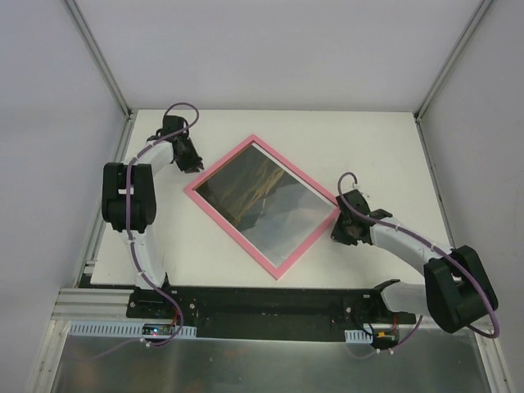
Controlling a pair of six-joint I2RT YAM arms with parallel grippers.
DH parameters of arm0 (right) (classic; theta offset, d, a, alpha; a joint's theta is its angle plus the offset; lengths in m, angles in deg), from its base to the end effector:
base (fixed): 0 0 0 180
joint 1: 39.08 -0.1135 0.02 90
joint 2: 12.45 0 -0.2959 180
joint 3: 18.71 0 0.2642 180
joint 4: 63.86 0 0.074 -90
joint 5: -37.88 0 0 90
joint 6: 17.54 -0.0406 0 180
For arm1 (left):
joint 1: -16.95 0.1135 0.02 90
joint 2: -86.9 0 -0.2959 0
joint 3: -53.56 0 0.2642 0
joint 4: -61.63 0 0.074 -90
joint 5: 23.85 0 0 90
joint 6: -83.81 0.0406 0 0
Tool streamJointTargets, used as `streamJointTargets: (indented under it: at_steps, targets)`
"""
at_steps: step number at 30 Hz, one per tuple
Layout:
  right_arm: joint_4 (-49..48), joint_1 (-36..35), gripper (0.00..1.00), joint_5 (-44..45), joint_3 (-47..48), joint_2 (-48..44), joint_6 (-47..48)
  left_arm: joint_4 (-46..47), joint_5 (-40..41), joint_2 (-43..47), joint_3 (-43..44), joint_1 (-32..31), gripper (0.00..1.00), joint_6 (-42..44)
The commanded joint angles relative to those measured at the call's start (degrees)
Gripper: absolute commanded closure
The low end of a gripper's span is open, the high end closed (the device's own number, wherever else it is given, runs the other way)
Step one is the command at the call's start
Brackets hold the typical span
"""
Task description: Put the photo into the frame
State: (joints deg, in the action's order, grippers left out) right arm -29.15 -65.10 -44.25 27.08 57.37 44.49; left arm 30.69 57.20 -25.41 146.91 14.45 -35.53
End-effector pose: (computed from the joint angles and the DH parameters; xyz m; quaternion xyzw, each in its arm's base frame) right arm 0.1988 0.0909 0.1860 0.0348 0.9603 0.0631 0.2695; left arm 0.4550 -0.0262 0.2141 -0.1913 0.9172 -0.1642 0.3086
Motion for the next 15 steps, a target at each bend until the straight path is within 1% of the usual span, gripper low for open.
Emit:
streamJointTargets:
  at_steps: [1, 7, 9, 12, 15]
  targets:
    - [-5.2, 0.0, 0.99, -0.8, 0.9, 4.4, -2.0, 0.8, -3.8, -2.6, 2.6, 0.9, 0.79, 1.7]
    - [-6.6, 1.5, 0.99, -1.5, 2.7, 8.7, -1.6, 0.8, -3.4, -4.5, 2.2, 1.2, 0.79, 1.8]
    - [-7.1, 1.7, 0.99, -1.6, 3.3, 10.1, -1.5, 0.7, -4.8, -4.6, 1.3, 1.2, 0.81, 1.1]
    - [-7.7, 3.2, 0.99, -2.7, 5.4, 12.4, -1.0, 0.8, -5.4, -3.3, -2.2, 0.6, 0.87, -1.7]
    - [-8.0, 5.9, 0.99, -4.3, 9.8, 17.0, 0.6, 0.8, -2.4, -0.1, -7.7, -1.4, 0.87, -5.1]
